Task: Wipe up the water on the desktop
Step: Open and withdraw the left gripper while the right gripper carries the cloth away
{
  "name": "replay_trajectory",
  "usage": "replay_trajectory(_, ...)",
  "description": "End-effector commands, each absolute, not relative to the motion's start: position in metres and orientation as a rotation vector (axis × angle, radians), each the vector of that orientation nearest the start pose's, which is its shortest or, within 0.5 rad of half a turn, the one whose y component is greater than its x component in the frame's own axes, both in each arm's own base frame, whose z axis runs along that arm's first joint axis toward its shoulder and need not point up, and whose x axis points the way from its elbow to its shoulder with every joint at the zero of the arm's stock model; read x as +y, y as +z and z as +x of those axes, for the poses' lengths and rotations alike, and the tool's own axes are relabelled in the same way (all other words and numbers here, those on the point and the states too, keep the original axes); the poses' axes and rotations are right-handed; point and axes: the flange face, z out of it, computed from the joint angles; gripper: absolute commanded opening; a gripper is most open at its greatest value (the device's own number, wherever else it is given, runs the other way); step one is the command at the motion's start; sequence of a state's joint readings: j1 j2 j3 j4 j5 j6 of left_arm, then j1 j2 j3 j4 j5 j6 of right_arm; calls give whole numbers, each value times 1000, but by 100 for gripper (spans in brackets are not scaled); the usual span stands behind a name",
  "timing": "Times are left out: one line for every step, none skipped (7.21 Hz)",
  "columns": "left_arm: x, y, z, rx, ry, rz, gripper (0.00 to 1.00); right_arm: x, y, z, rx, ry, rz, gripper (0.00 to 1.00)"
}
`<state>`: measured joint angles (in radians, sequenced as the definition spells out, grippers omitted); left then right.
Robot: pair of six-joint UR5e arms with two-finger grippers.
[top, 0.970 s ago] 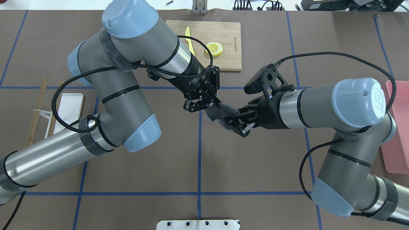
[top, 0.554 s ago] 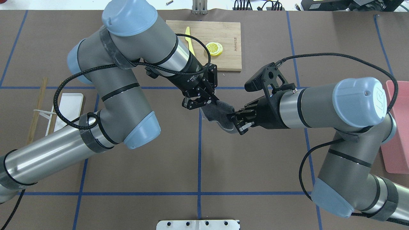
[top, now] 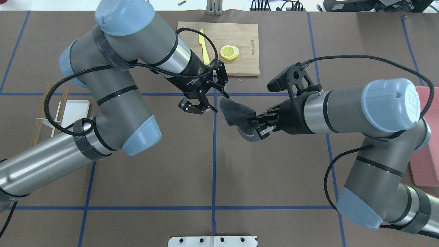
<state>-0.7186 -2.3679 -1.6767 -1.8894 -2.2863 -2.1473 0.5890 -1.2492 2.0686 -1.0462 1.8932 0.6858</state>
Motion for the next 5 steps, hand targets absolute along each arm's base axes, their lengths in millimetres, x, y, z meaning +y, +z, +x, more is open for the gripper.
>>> replay_trajectory(-514,103,385,1261,-675,-422,98,-405,215,-330,-1106,-413,631,0)
replay_trajectory(-526,125,355,1263,-664,-351,98,-429,229,-299,-1048,-363,578,0)
replay_trajectory(-539,144,330,1262,-599,-243,98,-438,259,-288,-950,-387,555,0)
replay_trajectory(-552,155,310,1257,-543,-155,98,-440,294,-281,-840,-428,539,0)
replay_trajectory(-563,174,287,1229,-528,-102,98,-438,332,-276,-749,-447,506,0)
